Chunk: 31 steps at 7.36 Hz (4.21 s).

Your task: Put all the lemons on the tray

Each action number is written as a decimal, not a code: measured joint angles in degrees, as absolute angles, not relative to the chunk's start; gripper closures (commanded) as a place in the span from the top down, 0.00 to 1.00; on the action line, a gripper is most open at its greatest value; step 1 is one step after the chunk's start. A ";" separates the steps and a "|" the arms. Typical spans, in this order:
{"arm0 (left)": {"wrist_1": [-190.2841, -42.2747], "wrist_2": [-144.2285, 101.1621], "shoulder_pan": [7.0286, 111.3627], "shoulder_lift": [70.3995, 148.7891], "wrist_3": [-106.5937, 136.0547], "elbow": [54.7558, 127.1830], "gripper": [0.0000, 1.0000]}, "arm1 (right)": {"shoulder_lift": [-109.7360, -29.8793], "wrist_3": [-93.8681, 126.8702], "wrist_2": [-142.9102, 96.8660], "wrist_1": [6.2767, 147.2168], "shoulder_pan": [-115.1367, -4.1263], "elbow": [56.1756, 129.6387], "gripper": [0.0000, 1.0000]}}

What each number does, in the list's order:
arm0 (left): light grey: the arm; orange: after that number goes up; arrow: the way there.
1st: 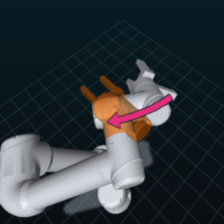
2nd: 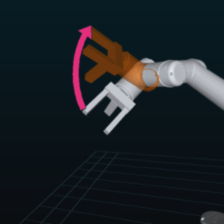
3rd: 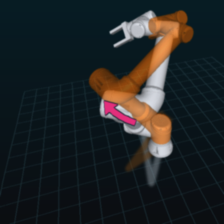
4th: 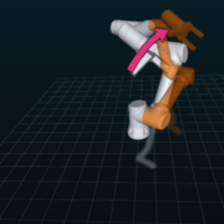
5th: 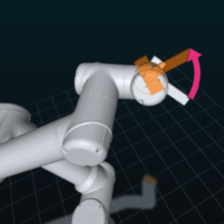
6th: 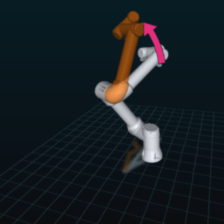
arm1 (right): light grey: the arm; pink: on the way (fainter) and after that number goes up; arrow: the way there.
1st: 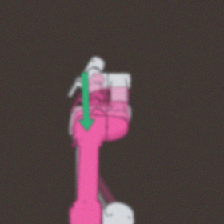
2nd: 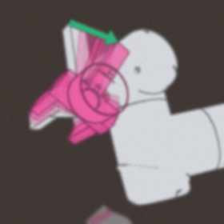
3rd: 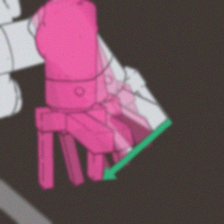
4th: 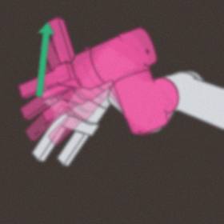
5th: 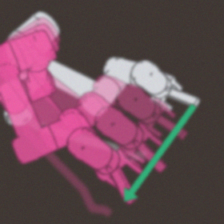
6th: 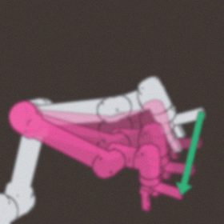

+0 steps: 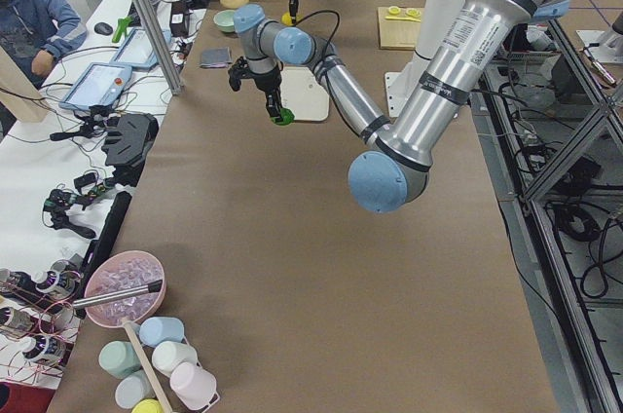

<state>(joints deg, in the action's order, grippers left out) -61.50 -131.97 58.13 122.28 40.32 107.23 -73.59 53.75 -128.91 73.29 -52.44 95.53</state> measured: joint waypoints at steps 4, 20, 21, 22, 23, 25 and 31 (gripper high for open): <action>-60.24 -131.76 50.45 132.40 52.10 105.62 0.00 | -68.41 61.74 -123.92 70.30 -44.17 95.12 0.00; -92.09 -118.42 36.37 136.52 67.62 81.91 0.13 | -75.23 69.43 -123.48 67.21 -47.52 102.80 1.00; -92.84 -118.20 36.27 136.41 67.52 81.06 0.42 | -78.34 66.53 -124.60 67.25 -50.44 104.09 1.00; -94.24 -118.10 36.04 135.76 67.47 80.34 0.99 | -80.72 64.02 -126.28 67.29 -53.62 104.80 1.00; -96.52 -118.08 35.70 134.63 67.61 79.91 0.98 | -83.44 62.08 -127.53 67.31 -56.48 105.71 1.00; -97.56 -119.33 36.73 133.82 67.87 80.62 0.98 | -91.68 50.78 -128.29 67.32 -62.93 108.28 1.00; -73.87 -129.00 52.29 124.58 44.88 100.81 0.98 | -98.86 7.23 -128.50 86.37 -86.45 107.04 1.00</action>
